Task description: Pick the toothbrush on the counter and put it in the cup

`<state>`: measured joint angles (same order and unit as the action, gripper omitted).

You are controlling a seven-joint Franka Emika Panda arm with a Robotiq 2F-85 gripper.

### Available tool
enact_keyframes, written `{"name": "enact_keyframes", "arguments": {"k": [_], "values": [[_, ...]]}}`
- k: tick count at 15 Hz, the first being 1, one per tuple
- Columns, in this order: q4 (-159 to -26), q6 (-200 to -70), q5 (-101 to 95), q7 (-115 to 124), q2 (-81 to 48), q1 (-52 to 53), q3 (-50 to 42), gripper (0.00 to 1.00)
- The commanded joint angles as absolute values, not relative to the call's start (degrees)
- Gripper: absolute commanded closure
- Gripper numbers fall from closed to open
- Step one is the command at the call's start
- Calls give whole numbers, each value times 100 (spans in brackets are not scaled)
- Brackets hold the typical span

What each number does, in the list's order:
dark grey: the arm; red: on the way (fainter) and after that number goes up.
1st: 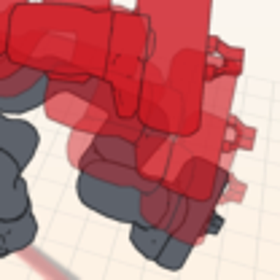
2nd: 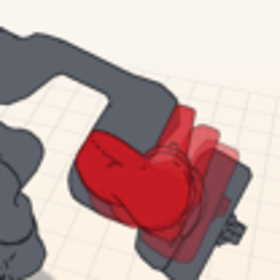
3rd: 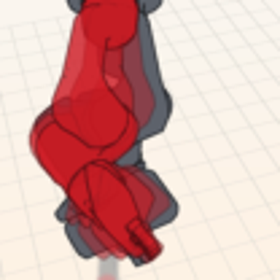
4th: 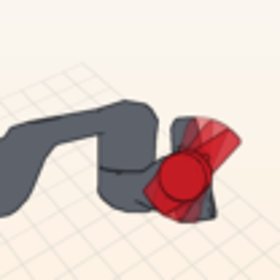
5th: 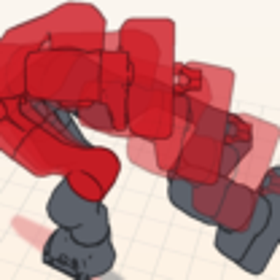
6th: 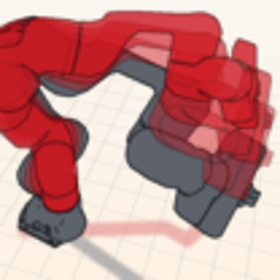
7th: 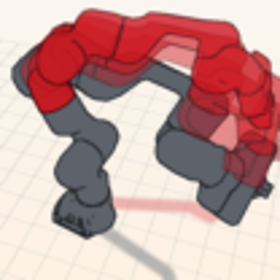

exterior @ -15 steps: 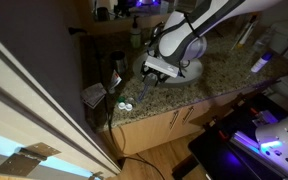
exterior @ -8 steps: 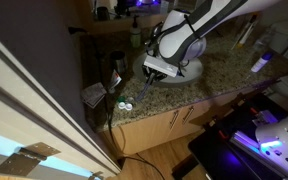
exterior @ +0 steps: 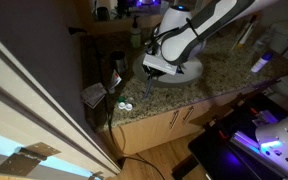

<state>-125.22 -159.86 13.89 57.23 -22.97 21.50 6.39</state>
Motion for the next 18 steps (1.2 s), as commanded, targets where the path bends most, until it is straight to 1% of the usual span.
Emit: {"name": "enact_keyframes", "arguments": {"k": [1, 3, 5, 6, 7, 8, 9, 10, 13, 18], "values": [[-12766, -15873, 32, 6488, -1299, 2759, -132, 98], [-12744, -15890, -1024, 7083, -842, 2945, -336, 98], [-12730, -15987, -2009, 7681, -320, 2901, -190, 98], [-12736, -16032, -2388, 7946, -42, 3150, -360, 98], [-12774, -16044, -2801, 8172, 256, 3144, -250, 98], [-12523, -15991, -2312, 7872, -280, 2995, -216, 94], [-12537, -15978, -2565, 8059, -26, 3077, -211, 94], [-12576, -15967, -2650, 8112, 150, 3136, -210, 98], [-12165, -16433, -4159, 9038, -246, 2932, -290, 98], [-10729, -16121, -6596, 10504, -1308, 3146, -512, 98]]}}
